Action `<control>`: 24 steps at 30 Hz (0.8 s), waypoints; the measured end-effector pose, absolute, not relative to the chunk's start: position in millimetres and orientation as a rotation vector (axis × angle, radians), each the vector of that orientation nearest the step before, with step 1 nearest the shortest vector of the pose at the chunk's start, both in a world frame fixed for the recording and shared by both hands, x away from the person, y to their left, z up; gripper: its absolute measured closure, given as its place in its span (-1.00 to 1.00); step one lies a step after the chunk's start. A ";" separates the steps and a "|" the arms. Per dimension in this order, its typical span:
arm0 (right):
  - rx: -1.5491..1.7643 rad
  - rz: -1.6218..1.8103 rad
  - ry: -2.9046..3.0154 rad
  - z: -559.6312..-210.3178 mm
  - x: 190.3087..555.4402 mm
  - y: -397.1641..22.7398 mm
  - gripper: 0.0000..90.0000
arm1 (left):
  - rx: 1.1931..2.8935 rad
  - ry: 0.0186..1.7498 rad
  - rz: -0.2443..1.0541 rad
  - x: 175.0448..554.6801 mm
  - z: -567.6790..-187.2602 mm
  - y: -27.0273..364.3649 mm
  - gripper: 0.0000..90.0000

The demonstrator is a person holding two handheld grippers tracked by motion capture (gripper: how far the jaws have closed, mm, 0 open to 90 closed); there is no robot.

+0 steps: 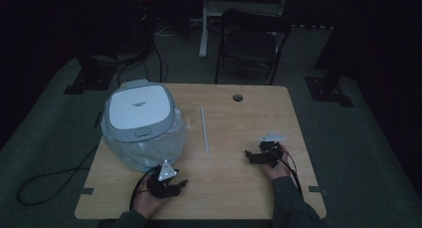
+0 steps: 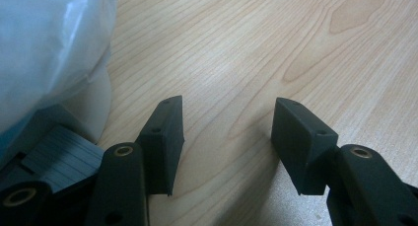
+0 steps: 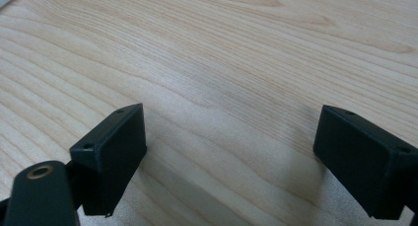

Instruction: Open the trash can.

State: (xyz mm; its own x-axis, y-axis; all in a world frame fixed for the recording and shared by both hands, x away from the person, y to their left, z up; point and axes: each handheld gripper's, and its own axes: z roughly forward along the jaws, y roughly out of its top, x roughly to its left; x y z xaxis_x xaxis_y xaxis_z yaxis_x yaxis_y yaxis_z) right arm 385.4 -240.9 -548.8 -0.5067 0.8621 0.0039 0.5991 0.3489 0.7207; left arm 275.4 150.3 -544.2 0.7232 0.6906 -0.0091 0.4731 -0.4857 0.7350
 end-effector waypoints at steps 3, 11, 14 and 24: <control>1.284 0.956 2.240 -548.8 385.4 -240.9 -0.74 | 2.176 0.878 0.368 275.5 -544.0 150.5 0.05; 1.285 0.956 2.240 -548.8 385.4 -240.8 -0.74 | 2.182 0.883 0.350 274.6 -542.3 151.3 0.12; 1.286 0.957 2.239 -548.8 385.4 -240.8 -0.74 | 2.185 0.885 0.339 274.3 -541.6 151.3 0.16; 1.285 0.957 2.239 -548.8 385.4 -240.8 -0.74 | 2.196 0.884 0.309 273.6 -539.3 152.3 0.37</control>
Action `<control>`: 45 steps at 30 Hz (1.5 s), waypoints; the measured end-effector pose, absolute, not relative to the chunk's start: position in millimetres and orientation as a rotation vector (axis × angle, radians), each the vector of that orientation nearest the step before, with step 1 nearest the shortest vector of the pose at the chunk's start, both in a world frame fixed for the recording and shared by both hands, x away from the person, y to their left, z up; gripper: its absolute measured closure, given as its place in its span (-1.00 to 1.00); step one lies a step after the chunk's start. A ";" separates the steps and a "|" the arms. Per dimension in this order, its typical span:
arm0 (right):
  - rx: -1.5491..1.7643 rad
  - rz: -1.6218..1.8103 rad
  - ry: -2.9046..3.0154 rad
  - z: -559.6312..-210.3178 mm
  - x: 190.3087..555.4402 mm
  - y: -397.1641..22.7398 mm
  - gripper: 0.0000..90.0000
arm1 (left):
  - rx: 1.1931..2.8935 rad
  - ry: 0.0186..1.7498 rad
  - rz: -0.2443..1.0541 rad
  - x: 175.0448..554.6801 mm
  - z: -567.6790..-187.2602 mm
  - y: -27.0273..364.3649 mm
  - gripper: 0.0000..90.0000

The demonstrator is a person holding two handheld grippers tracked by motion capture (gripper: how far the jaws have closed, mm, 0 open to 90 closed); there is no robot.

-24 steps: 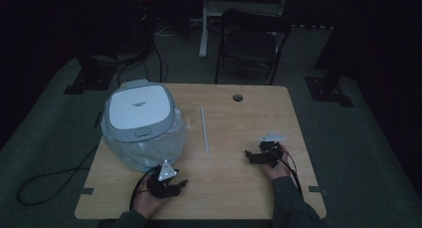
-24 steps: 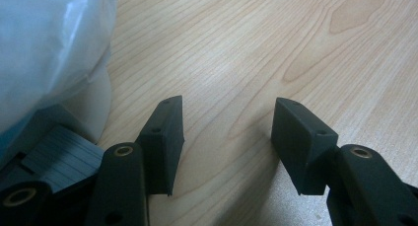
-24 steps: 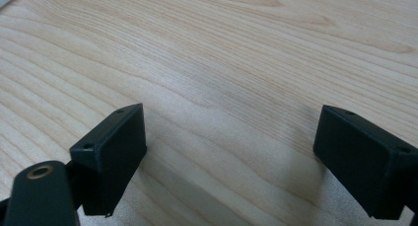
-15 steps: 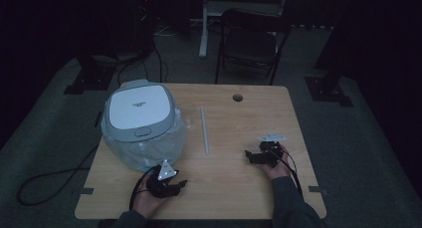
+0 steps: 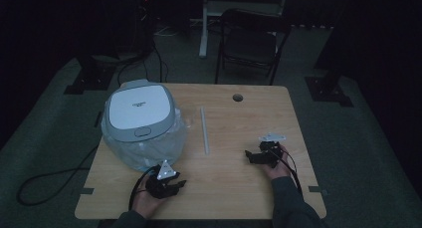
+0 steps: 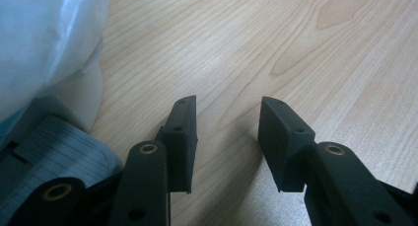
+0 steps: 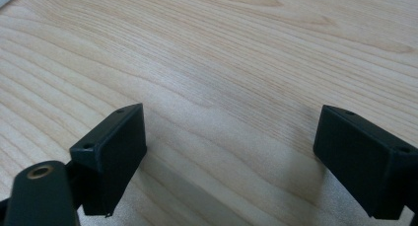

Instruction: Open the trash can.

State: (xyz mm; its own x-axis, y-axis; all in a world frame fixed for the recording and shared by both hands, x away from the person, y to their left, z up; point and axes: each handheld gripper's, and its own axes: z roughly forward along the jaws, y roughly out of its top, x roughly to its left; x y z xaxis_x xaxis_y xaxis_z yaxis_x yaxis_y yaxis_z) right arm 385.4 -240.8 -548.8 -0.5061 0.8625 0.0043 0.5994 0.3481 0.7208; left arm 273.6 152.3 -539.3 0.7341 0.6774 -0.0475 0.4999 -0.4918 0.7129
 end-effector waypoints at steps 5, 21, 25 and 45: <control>1.286 0.957 2.239 -548.8 385.4 -240.8 -0.74 | 2.192 0.874 0.284 272.1 -536.9 153.4 0.60; 1.286 0.957 2.239 -548.9 385.4 -240.8 -0.74 | 2.204 0.853 0.295 268.5 -525.2 156.8 1.00; 1.286 0.957 2.239 -548.9 385.4 -240.8 -0.74 | 2.190 0.855 0.291 266.8 -519.3 158.5 1.00; 1.286 0.957 2.239 -548.9 385.4 -240.8 -0.74 | 2.164 0.804 0.332 261.2 -480.8 167.0 1.00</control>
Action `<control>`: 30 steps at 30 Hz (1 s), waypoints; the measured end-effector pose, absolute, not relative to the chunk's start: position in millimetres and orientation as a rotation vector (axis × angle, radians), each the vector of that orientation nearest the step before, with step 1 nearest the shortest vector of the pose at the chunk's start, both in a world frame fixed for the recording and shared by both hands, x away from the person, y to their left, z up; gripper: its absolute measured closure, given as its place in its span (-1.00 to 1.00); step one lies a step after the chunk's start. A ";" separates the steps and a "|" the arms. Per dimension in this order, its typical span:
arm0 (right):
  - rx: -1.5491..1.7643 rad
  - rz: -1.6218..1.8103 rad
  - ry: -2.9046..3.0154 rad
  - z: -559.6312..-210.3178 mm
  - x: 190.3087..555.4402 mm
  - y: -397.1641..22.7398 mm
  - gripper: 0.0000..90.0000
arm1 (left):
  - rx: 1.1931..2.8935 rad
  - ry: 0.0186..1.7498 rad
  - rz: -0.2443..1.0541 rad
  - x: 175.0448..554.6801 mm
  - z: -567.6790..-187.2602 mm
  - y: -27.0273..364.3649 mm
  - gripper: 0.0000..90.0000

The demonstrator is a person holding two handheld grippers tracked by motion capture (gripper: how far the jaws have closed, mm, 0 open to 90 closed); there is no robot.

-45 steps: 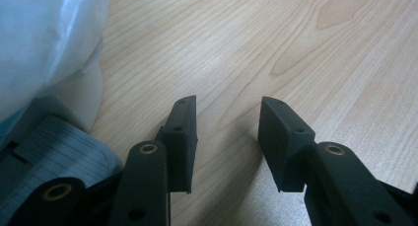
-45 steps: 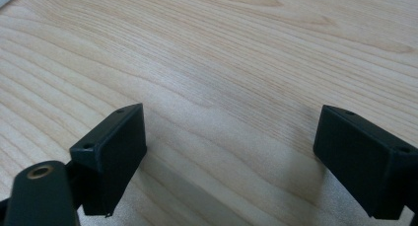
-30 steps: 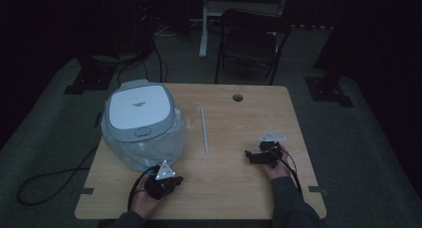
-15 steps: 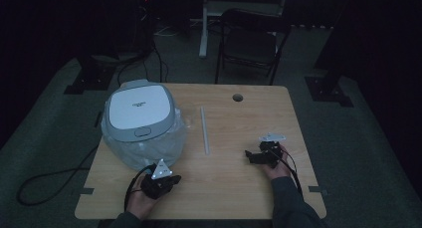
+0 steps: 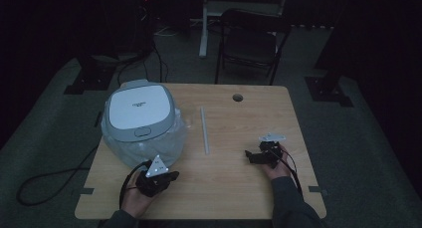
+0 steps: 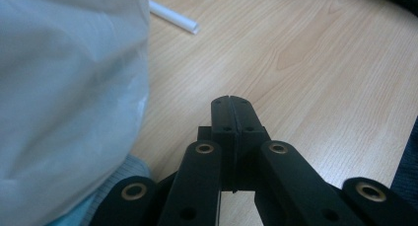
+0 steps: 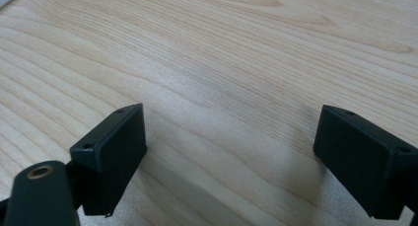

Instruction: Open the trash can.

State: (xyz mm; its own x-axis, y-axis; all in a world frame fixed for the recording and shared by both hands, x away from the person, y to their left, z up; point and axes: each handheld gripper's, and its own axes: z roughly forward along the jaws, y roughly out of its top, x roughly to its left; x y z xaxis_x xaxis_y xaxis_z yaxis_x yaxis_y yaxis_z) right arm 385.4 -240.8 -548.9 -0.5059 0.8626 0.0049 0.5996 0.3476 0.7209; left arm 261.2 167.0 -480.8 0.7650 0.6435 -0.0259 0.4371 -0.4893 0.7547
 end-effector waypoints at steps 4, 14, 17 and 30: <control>1.285 0.957 2.239 -548.9 385.4 -240.8 -0.74 | 2.152 0.783 0.336 261.6 -473.7 169.7 1.00; 1.285 0.956 2.239 -548.9 385.4 -240.8 -0.74 | 2.135 0.752 0.359 261.8 -455.6 176.2 1.00; 1.285 0.956 2.239 -548.9 385.4 -240.8 -0.74 | 2.129 0.742 0.356 261.8 -450.9 178.0 1.00; 1.285 0.956 2.239 -548.9 385.4 -240.8 -0.74 | 2.114 0.717 0.362 261.5 -433.0 186.3 1.00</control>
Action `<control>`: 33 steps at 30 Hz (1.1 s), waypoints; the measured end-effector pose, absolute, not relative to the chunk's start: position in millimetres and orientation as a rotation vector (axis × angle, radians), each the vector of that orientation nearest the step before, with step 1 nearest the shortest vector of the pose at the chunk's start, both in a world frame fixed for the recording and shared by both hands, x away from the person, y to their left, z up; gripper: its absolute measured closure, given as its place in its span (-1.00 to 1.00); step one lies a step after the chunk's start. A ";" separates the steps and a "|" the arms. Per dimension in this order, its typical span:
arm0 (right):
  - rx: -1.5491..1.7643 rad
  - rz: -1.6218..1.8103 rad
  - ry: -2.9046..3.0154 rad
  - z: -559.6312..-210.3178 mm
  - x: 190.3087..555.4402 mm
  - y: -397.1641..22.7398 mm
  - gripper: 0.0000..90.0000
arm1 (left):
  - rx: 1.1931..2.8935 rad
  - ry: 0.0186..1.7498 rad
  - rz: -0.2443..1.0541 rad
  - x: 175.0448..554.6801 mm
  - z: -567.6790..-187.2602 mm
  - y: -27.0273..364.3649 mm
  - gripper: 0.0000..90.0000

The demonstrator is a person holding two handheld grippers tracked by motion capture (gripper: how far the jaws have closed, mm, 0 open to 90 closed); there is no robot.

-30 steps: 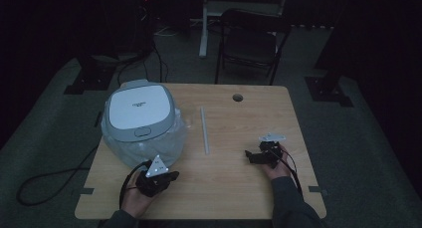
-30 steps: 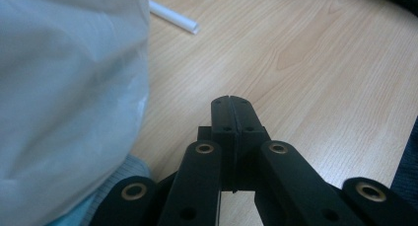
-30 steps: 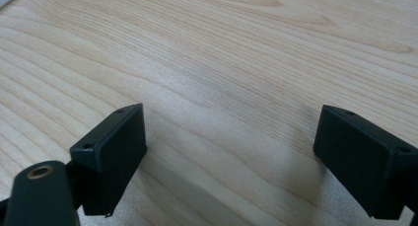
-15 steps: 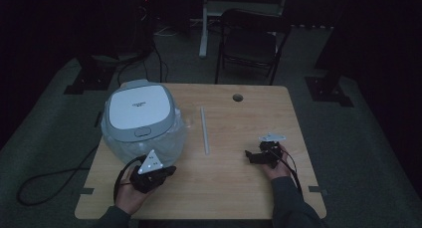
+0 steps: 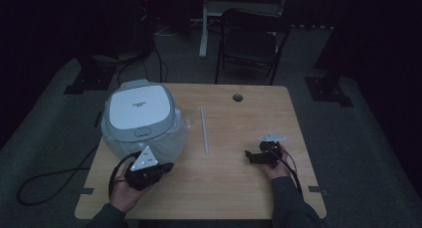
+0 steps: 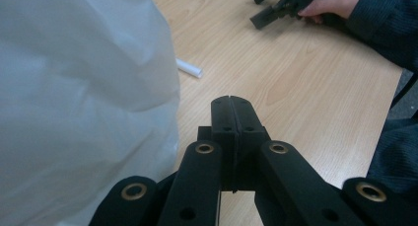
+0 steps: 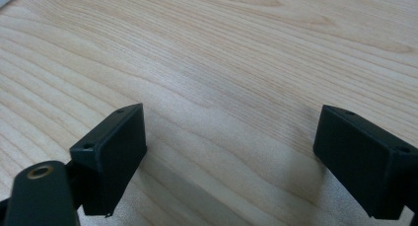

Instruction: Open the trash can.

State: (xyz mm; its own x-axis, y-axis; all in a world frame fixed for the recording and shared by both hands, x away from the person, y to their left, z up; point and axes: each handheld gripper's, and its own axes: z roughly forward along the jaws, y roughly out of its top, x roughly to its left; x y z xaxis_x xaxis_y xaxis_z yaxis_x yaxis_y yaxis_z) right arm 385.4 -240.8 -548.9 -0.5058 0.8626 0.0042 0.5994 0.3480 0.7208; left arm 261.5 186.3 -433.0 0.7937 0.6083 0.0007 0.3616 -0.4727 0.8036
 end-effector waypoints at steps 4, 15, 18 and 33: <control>1.285 0.956 2.239 -548.9 385.4 -240.8 -0.74 | 2.108 0.717 0.370 260.5 -427.2 188.9 1.00; 1.285 0.956 2.239 -548.9 385.4 -240.8 -0.74 | 2.045 0.707 0.341 260.3 -409.7 200.2 1.00; 1.285 0.956 2.239 -548.9 385.5 -240.8 -0.74 | 2.033 0.705 0.338 260.6 -406.3 203.3 1.00; 1.285 0.956 2.239 -548.9 385.5 -240.8 -0.74 | 2.020 0.700 0.404 256.7 -382.8 212.4 1.00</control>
State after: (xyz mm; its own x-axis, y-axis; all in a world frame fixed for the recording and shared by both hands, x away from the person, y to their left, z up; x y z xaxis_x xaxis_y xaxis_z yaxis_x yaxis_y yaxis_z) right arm 385.5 -240.8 -548.9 -0.5060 0.8625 0.0037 0.5991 0.3484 0.7210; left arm 256.7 212.4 -382.8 0.7832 0.6217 0.0060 0.3161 -0.4065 0.8572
